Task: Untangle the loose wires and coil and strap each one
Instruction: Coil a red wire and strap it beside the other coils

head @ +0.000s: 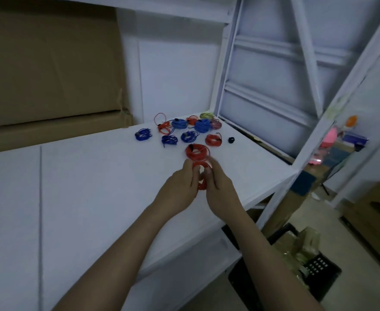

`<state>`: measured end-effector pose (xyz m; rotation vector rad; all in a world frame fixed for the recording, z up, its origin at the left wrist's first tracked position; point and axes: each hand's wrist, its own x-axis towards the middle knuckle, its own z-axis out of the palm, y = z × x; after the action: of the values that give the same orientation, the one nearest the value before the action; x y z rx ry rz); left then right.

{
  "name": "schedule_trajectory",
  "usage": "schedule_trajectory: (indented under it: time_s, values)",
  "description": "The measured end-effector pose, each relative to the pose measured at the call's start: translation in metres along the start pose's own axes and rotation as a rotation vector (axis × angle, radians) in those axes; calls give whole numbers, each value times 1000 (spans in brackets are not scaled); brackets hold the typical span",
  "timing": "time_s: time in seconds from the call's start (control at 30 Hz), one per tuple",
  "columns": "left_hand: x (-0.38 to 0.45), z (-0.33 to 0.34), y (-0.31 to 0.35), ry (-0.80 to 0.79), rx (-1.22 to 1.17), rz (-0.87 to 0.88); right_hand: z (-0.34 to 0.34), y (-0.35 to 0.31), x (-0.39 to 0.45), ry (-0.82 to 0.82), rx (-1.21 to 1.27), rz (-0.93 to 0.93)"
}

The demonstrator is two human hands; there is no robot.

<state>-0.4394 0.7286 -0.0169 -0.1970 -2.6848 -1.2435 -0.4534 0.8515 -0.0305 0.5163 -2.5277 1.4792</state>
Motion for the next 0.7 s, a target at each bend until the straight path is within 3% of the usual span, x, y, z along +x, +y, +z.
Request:
schedule_trajectory:
  time_s: [0.2, 0.33, 0.5, 0.7]
  values:
    - [90, 54, 9, 21, -72, -1, -37, 58, 67, 89, -45, 3]
    - [126, 83, 17, 0, -133, -26, -58, 85, 90, -26, 163, 83]
    - [167, 120, 24, -4, -316, -13, -90, 128, 134, -67, 174, 129]
    - [208, 161, 36, 171, -425, -112, -105, 163, 185, -115, 196, 160]
